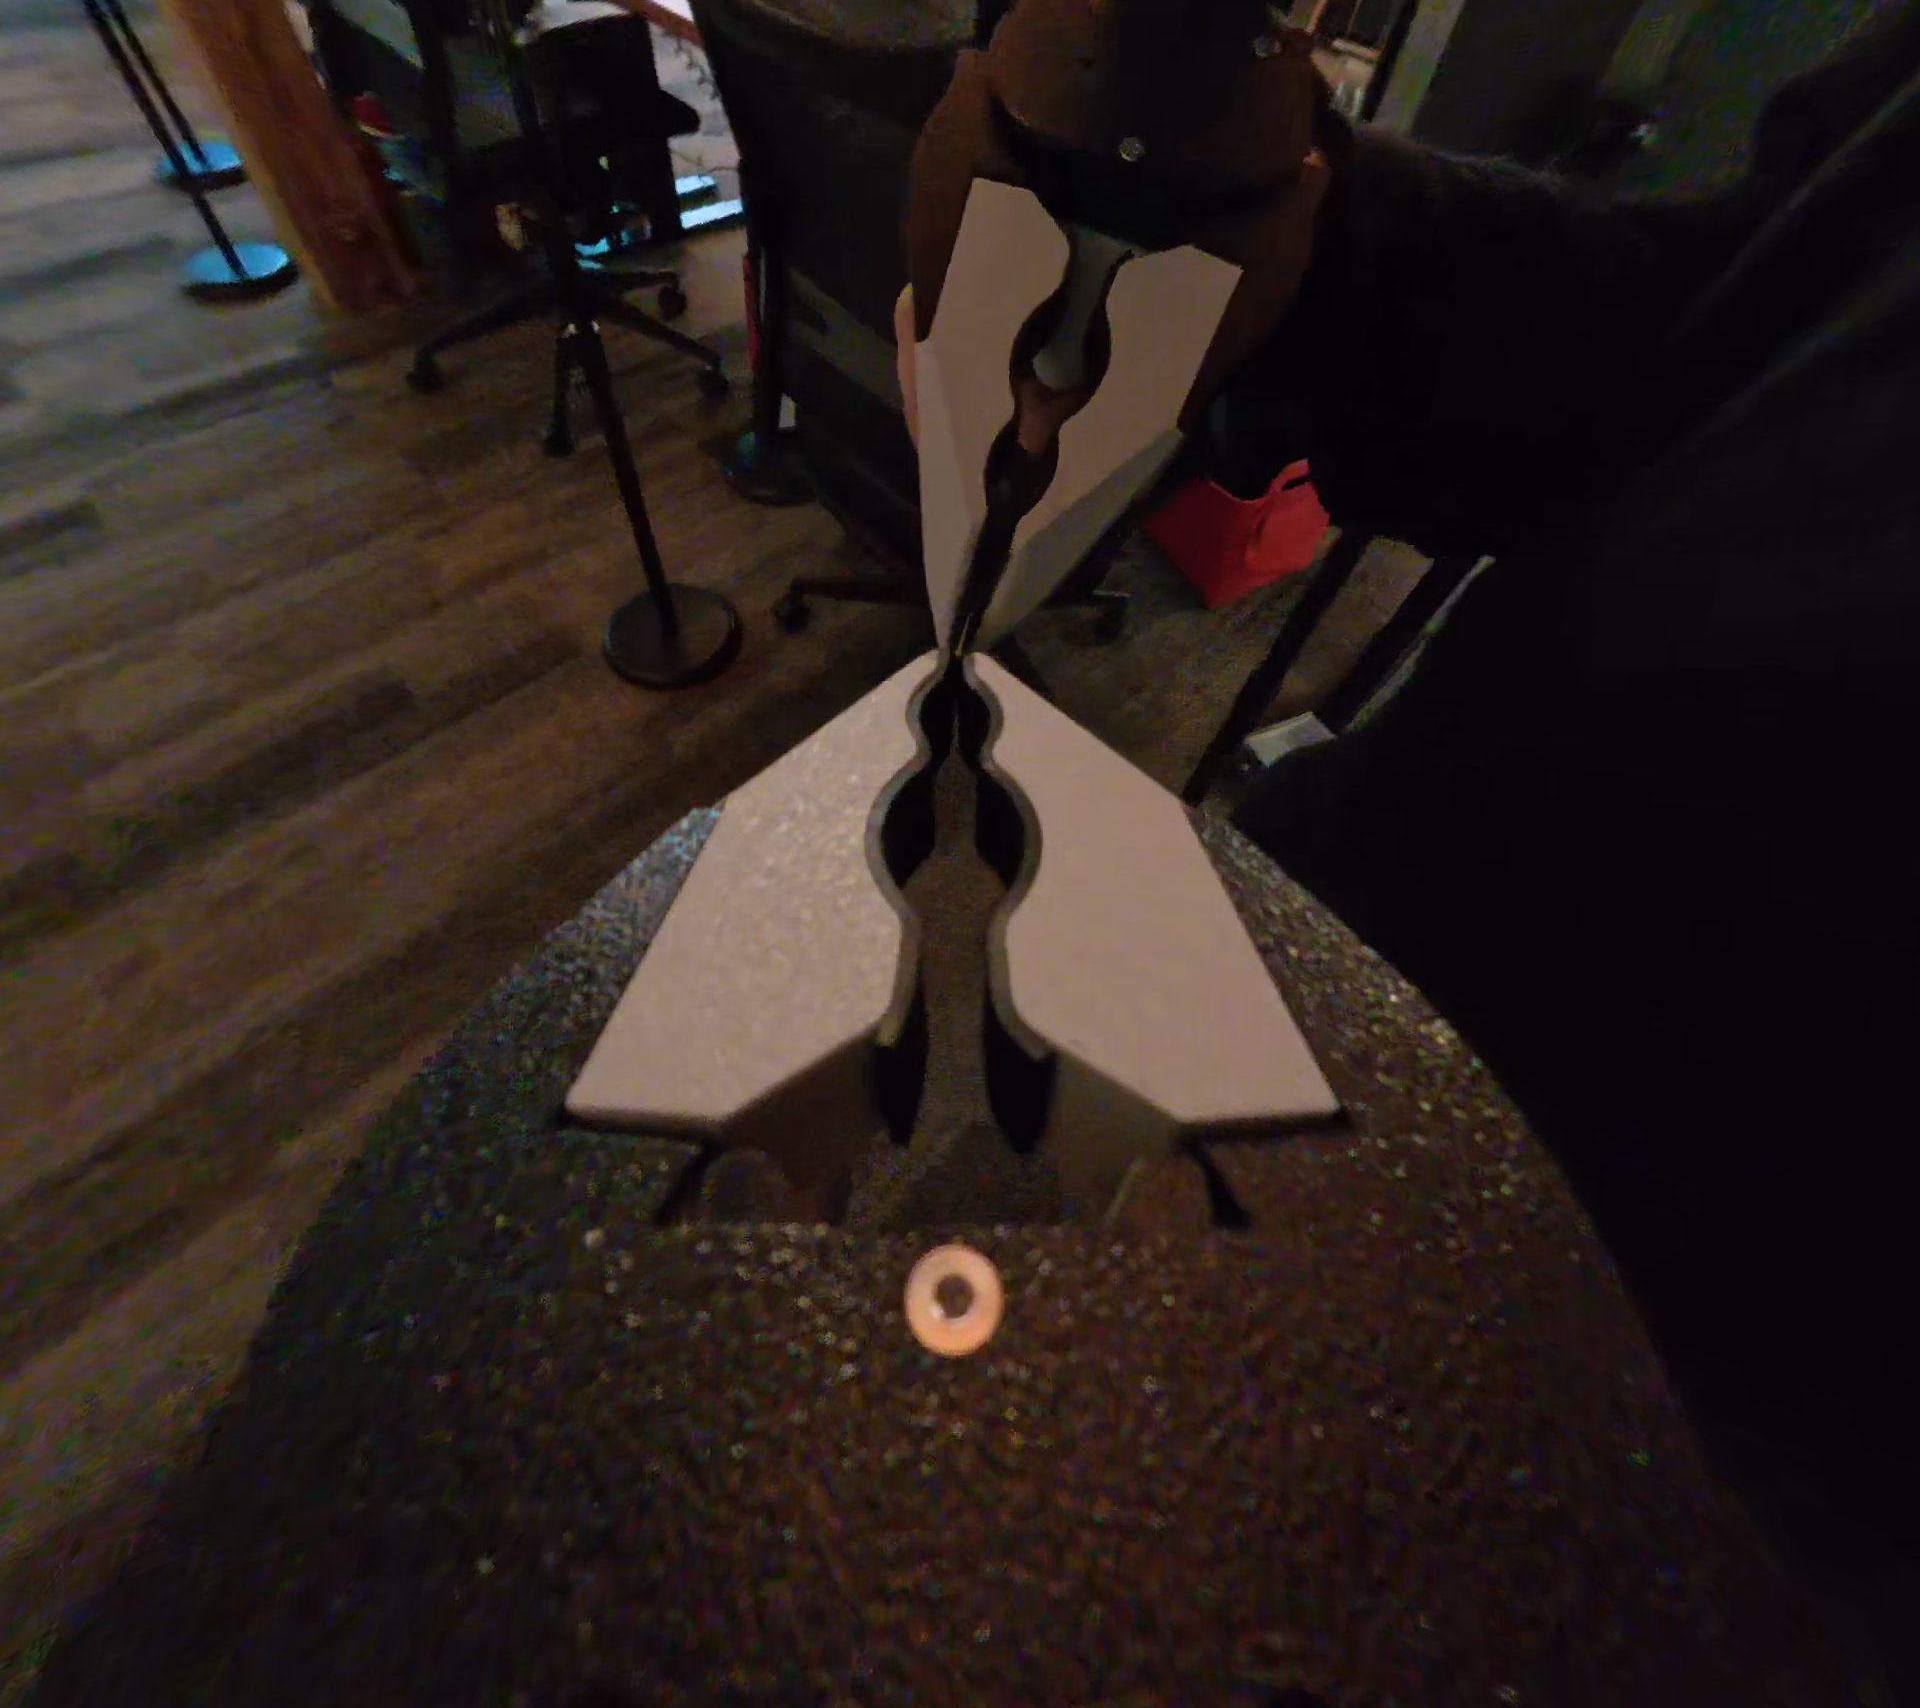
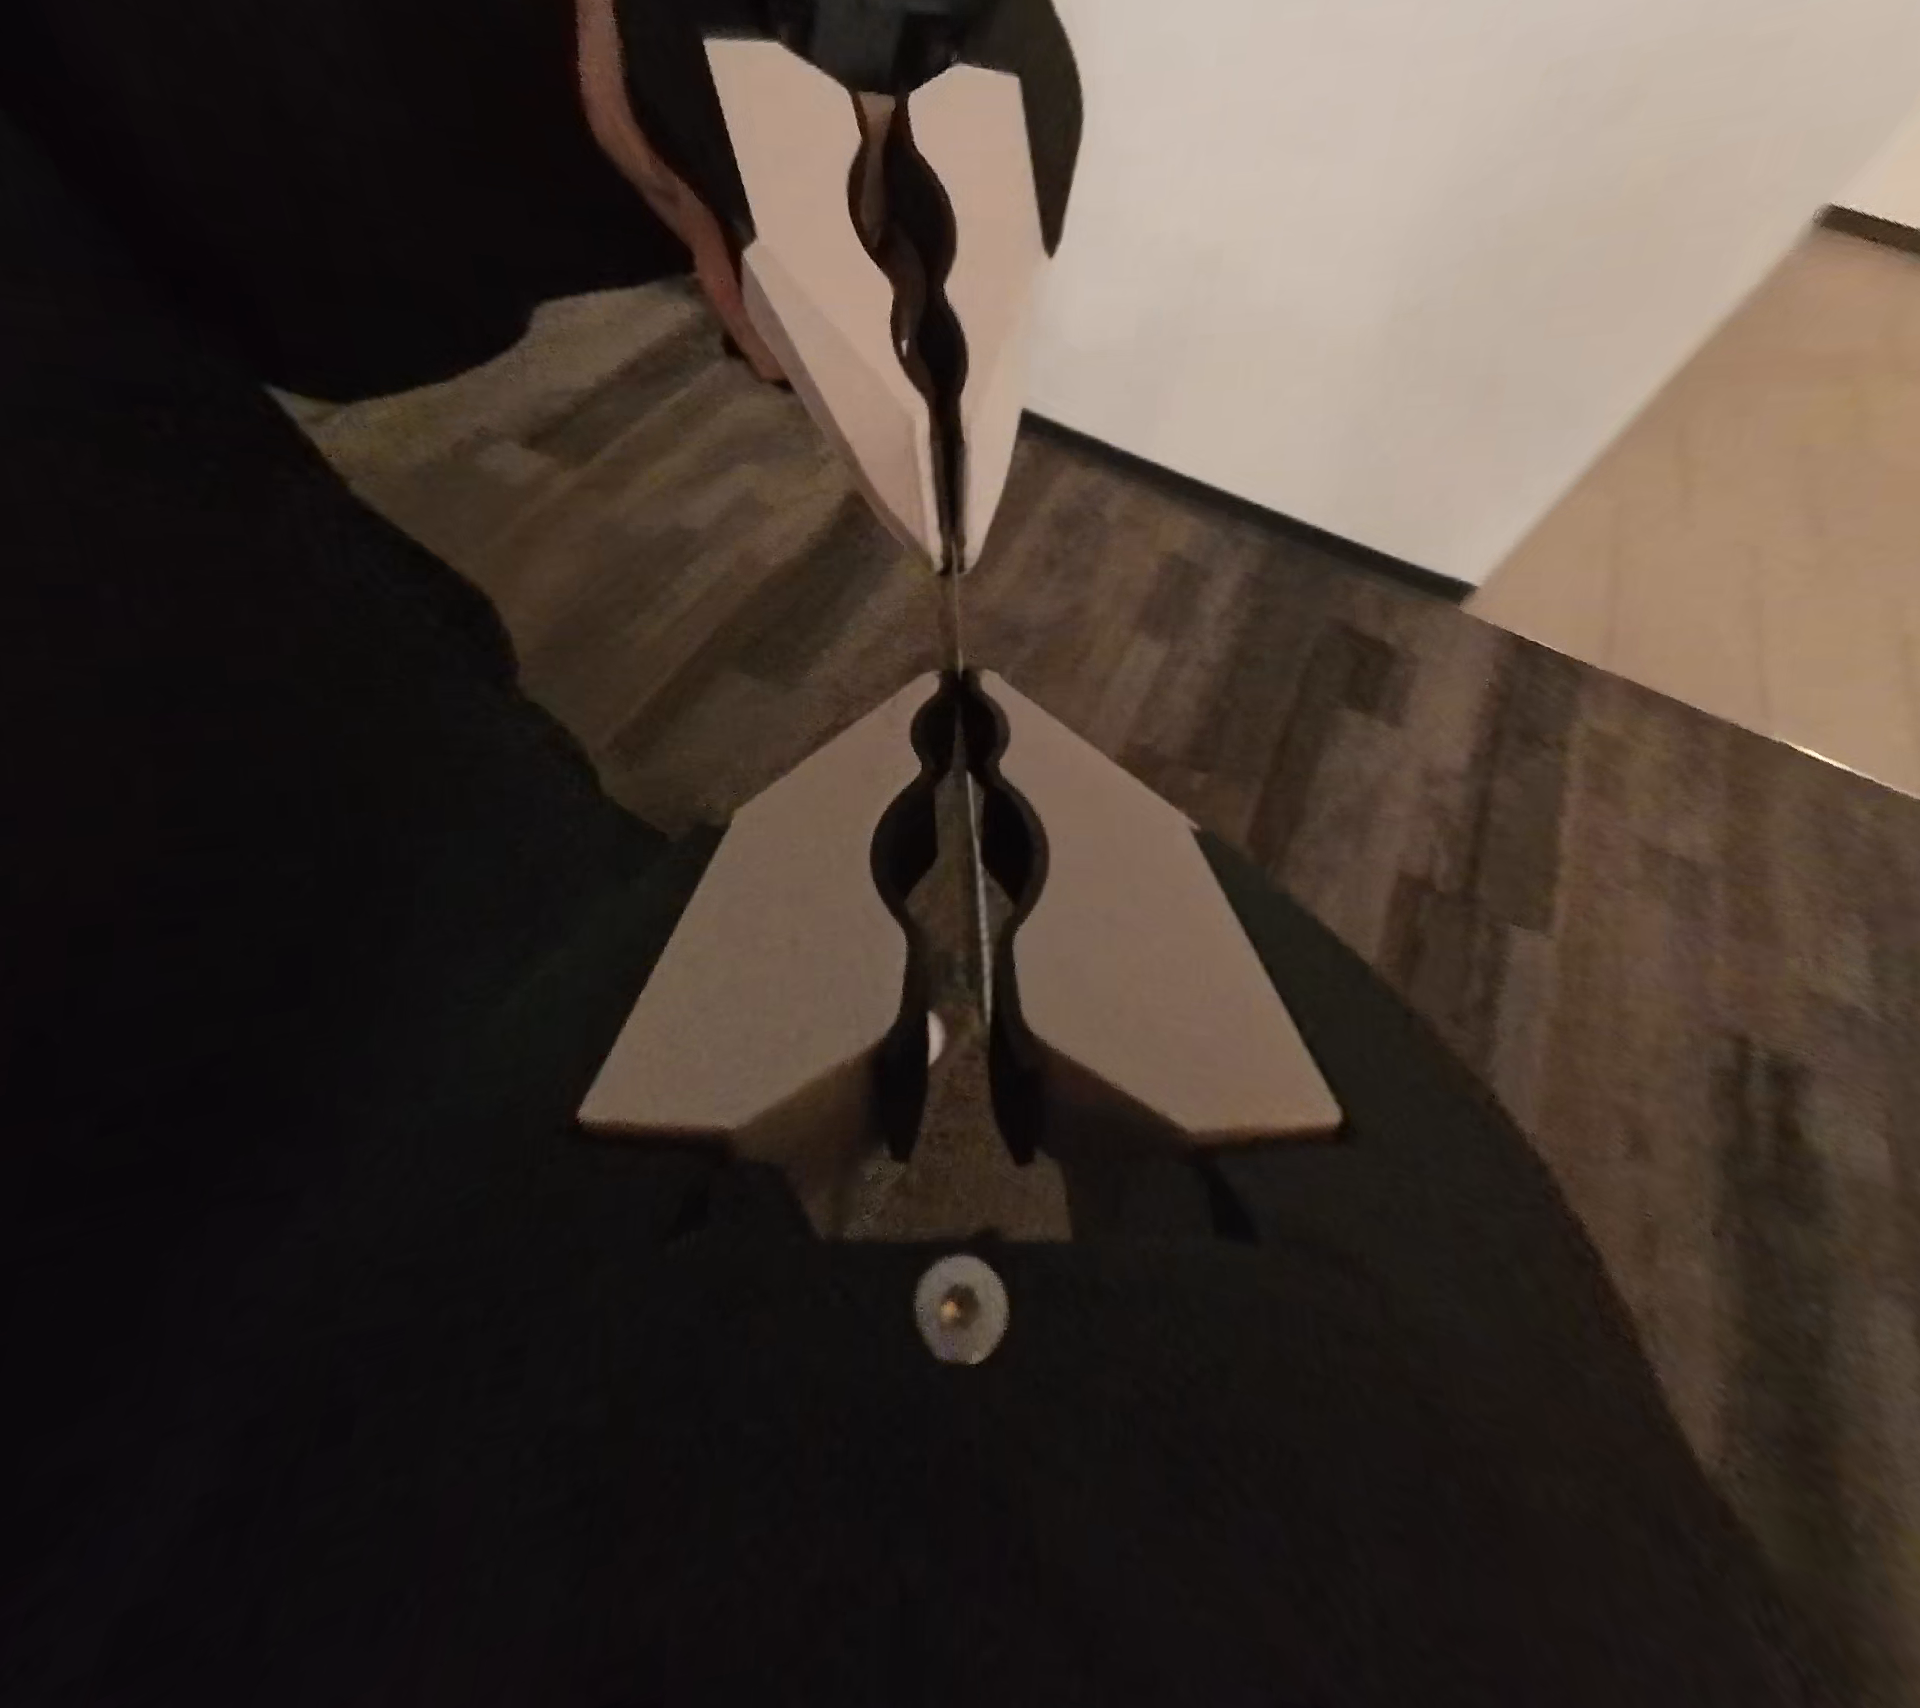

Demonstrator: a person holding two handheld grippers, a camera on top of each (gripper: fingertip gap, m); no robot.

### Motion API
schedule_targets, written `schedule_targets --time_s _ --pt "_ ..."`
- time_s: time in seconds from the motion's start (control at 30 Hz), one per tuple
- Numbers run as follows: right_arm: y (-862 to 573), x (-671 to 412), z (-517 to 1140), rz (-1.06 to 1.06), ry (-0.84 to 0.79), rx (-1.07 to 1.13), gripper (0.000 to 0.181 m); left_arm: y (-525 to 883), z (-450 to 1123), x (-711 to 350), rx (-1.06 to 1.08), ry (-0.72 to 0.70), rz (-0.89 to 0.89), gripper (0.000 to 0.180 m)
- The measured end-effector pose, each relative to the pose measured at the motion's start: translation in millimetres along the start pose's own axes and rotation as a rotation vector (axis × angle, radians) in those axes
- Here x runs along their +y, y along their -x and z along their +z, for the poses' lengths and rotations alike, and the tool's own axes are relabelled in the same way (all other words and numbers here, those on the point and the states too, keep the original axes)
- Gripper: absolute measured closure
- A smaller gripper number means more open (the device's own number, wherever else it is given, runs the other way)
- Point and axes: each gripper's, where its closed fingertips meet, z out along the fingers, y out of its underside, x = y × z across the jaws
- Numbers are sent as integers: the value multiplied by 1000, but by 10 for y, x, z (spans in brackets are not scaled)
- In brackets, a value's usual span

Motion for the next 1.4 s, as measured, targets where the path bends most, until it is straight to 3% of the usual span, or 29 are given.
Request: schedule_targets --time_s 0.37,0.73,0.93,1.17,1.4 --pt "-2595 288 -307 63 79 561 181 2457 955 -759 270 -14 104 180" --pt "-5387 1089 -961 45 72 674 181 4989 2546 -1460 255 14 125 180" --pt "-6802 1319 -1638 -28 180 726 181 6099 3464 -2143 279 -15 127 180" --pt "-7752 1990 -2739 124 257 944 181 6660 4954 -2692 519 -12 153 180" --pt "-8821 2695 -4080 209 371 1210 181 7268 6622 -3428 773 -18 288 180"
